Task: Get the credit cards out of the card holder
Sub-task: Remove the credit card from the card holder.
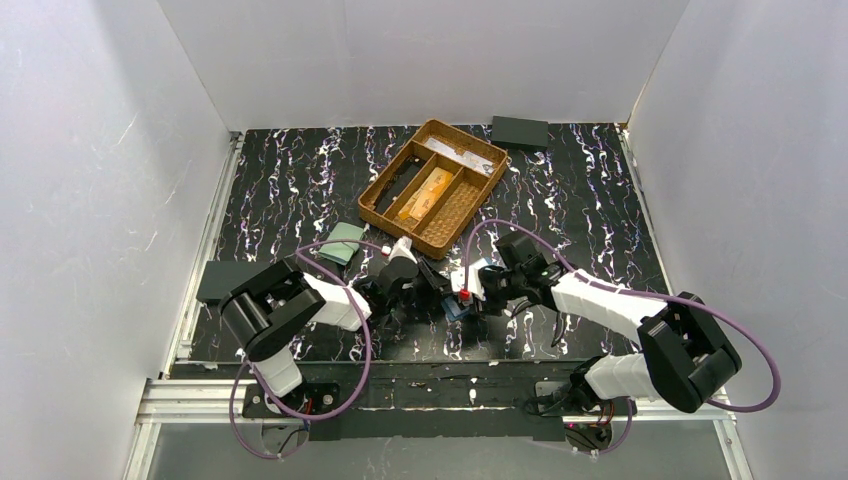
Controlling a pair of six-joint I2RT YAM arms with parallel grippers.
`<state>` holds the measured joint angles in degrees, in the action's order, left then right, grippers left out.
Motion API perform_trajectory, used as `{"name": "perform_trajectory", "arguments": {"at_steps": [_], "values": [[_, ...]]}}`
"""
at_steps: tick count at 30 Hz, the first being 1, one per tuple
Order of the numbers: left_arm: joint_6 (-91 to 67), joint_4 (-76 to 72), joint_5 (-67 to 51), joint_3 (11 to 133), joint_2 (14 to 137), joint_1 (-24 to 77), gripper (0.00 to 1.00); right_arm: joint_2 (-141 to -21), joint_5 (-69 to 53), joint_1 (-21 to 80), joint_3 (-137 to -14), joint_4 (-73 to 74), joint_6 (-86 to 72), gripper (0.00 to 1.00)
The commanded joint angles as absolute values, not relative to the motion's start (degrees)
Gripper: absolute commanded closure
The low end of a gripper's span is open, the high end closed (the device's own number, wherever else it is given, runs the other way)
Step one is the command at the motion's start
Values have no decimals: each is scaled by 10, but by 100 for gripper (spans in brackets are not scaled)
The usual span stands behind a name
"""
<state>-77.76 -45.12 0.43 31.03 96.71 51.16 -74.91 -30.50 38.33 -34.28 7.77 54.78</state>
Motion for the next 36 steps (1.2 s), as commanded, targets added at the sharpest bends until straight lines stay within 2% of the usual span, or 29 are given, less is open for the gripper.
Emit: {"name": "perform_trajectory", "arguments": {"at_steps": [1,3,6,9,14,18,22,25,29,36], "values": [[-748,-475,0,333,983,502,100,-738,-364,353,-401,150,541,38],[-714,-508,-21,325,985,500,100,-739,-400,315,-430,206,540,32],[-658,-568,-36,301,983,500,100,-732,-476,250,-465,262,493,28],[-631,-645,-48,269,988,498,100,-717,-562,196,-450,220,389,26],[-587,-774,-78,235,997,498,100,-732,-636,173,-404,46,132,33],[-538,-792,-83,216,972,500,100,-787,-682,166,-409,40,76,46],[-504,-797,-77,199,943,502,100,-836,-689,167,-414,37,51,59],[-498,-803,-73,193,934,503,100,-853,-687,168,-421,41,50,62],[-505,-812,-80,195,939,504,100,-855,-659,168,-420,39,47,61],[-508,-822,-96,205,932,510,100,-868,-634,168,-421,31,35,51]]}}
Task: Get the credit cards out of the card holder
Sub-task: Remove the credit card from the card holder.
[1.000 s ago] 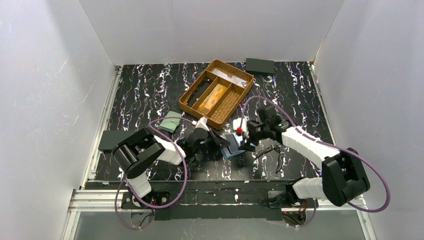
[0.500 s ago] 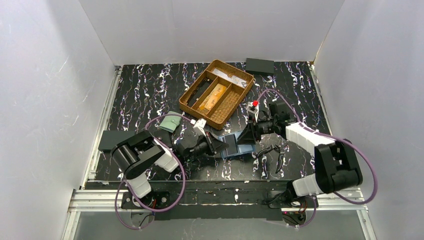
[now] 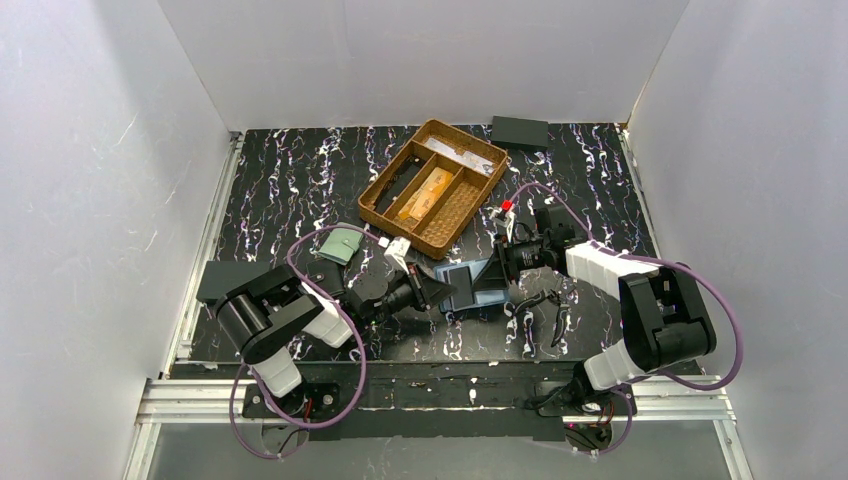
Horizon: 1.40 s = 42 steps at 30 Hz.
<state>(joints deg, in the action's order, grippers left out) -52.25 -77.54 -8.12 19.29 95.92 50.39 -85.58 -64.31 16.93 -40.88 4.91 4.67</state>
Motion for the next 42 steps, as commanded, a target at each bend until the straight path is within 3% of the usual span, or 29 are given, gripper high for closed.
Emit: {"name": "perform_trajectory", "arguments": {"at_steps": [1,16,20,24,36,42], "values": [[-508,-821,-99,206,929,512,100,-869,-633,168,-422,31,35,51],[-508,-827,-114,222,913,521,100,-866,-695,164,-416,-36,-44,49],[-513,-831,-117,230,909,526,100,-871,-710,163,-418,-52,-69,57],[-515,-830,-113,235,917,531,100,-871,-726,158,-418,-69,-88,73],[-532,-827,-64,215,943,531,100,-876,-751,150,-428,-54,-69,99],[-550,-826,-41,196,956,531,100,-889,-720,133,-425,-22,-31,99]]}}
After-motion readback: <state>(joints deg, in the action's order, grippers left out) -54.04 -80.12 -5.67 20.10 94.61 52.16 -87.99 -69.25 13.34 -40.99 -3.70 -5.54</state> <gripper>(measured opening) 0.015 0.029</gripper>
